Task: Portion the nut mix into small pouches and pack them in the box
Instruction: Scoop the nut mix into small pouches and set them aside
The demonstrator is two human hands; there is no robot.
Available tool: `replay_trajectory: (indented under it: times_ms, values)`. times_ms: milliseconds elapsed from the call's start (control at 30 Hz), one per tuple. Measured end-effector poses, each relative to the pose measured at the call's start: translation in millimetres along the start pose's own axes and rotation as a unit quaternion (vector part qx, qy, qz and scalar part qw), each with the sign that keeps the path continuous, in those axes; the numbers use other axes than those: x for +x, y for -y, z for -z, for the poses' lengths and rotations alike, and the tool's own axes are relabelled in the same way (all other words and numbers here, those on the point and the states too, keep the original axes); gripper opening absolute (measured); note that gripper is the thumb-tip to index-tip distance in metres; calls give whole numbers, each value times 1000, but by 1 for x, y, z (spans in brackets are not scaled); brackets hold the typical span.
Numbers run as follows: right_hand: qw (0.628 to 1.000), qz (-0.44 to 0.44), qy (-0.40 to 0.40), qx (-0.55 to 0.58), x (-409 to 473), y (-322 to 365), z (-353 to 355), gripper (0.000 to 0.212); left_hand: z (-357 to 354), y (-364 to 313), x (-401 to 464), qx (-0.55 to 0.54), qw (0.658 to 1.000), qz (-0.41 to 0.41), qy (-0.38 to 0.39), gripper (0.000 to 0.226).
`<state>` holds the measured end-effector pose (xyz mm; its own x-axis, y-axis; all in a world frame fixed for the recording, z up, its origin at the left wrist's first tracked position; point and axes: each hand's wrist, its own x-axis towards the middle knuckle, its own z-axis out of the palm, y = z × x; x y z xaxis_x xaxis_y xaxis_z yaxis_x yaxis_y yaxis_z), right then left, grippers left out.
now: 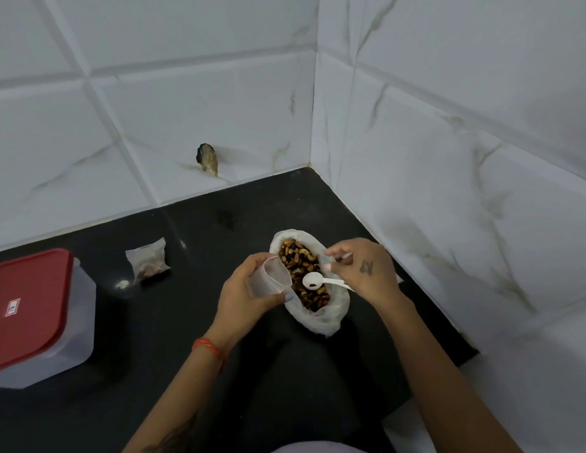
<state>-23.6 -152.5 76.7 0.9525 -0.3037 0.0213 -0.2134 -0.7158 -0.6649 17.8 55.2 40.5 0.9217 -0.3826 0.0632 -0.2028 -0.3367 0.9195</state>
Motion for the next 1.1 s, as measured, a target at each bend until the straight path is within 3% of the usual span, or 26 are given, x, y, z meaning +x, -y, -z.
replay_trajectory:
  times_ms: [133, 333, 533, 633, 733, 867, 1100]
  values:
    - [978, -61, 93, -174, -3, -18, -26, 22, -7, 8, -5, -8, 998, 57, -13, 63]
    - [976, -65, 46, -204, -1, -24, -33, 22, -16, 18, -6, 13, 994, 109, -22, 67]
    - [973, -86, 70, -204, 6, -22, -30, 16, -24, 26, -8, 52, 990, 128, -22, 71]
    - [983, -39, 0, -181, 4, -12, -25, 7, -25, 27, -9, 60, 990, 126, -24, 70]
    - [986, 65, -48, -147, 8, -1, -32, 11, -27, 28, -11, 62, 990, 125, -23, 70]
    - [971, 165, -2, -173, 14, 1, -54, 14, -29, 25, -12, 63, 990, 121, -20, 69]
    - [973, 160, 18, -166, 12, -39, -45, 17, -29, 25, -12, 56, 991, 122, -10, 68]
